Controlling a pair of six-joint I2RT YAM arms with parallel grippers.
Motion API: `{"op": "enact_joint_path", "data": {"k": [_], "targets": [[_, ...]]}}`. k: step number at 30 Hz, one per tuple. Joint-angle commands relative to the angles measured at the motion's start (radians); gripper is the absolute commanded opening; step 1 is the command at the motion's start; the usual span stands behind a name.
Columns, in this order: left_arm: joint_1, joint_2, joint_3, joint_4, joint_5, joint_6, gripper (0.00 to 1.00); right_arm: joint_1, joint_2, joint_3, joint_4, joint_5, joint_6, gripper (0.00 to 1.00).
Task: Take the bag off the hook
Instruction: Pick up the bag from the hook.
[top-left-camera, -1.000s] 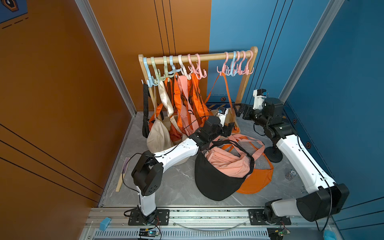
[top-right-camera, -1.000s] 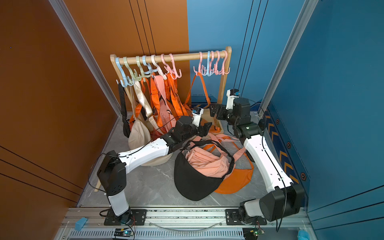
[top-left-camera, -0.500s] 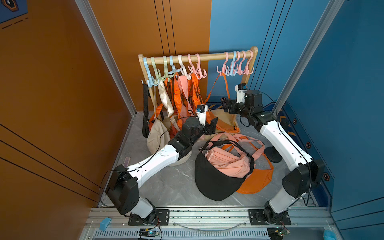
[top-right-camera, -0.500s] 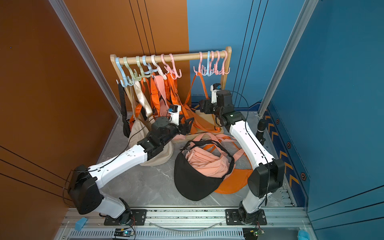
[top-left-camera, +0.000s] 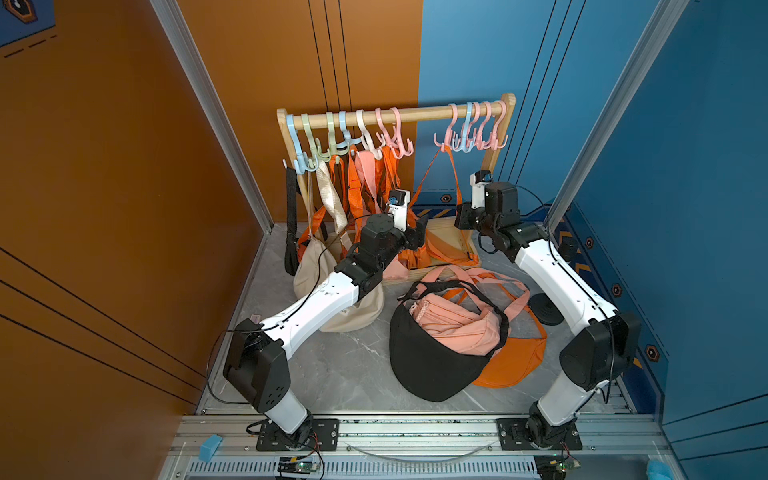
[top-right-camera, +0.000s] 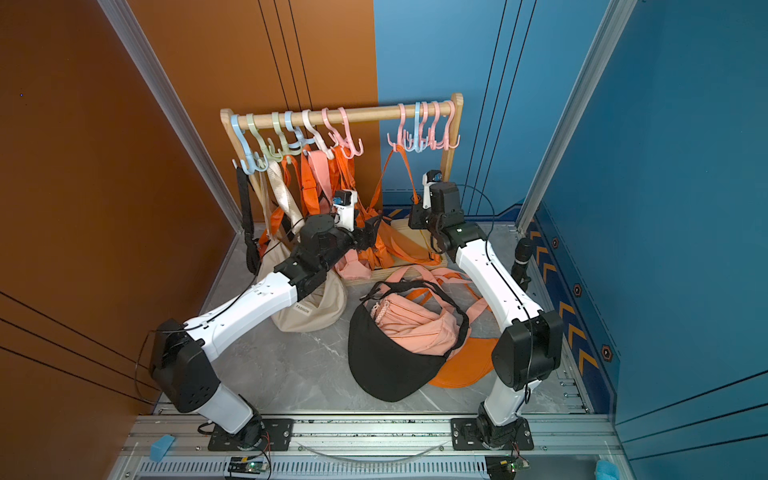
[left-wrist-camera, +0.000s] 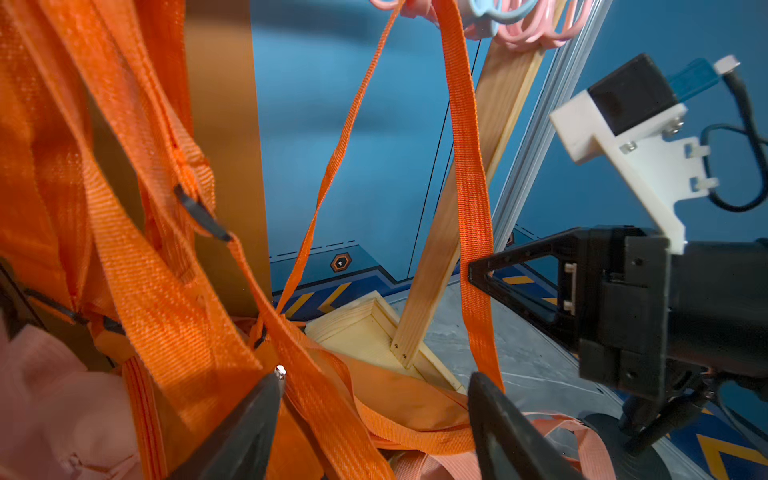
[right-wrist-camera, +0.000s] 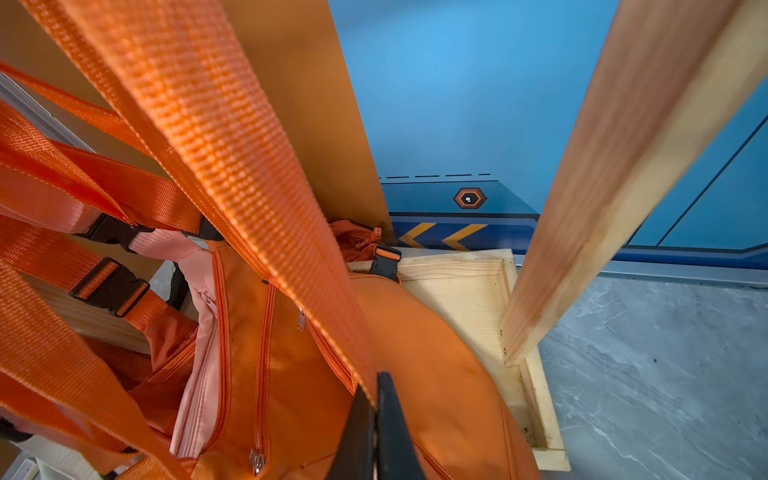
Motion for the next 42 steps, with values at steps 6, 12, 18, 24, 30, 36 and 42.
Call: {"op": "enact_joint_path", "data": {"k": [6, 12, 18, 24, 30, 36, 42], "targets": [[0.007, 0.092, 0.169, -0.021, 0.005, 0.140, 0.75, -0.043, -0.060, -0.018, 0.001, -0.016, 0.014, 0.00], [0.016, 0.176, 0.245, 0.000, -0.011, 0.142, 0.76, -0.052, -0.098, -0.066, -0.003, -0.052, 0.035, 0.00], [0.017, 0.255, 0.308, 0.043, -0.055, 0.194, 0.75, -0.081, -0.128, -0.111, -0.011, -0.083, 0.056, 0.00], [0.031, 0.318, 0.342, 0.117, -0.085, 0.237, 0.76, -0.095, -0.140, -0.114, -0.034, -0.095, 0.063, 0.00], [0.054, 0.390, 0.405, 0.122, -0.011, 0.224, 0.76, -0.095, -0.143, -0.120, -0.039, -0.114, 0.073, 0.00], [0.059, 0.452, 0.462, 0.139, 0.053, 0.227, 0.70, -0.098, -0.140, -0.124, -0.039, -0.119, 0.072, 0.00], [0.067, 0.488, 0.509, 0.156, 0.073, 0.201, 0.30, -0.102, -0.148, -0.130, -0.045, -0.119, 0.066, 0.00]]}}
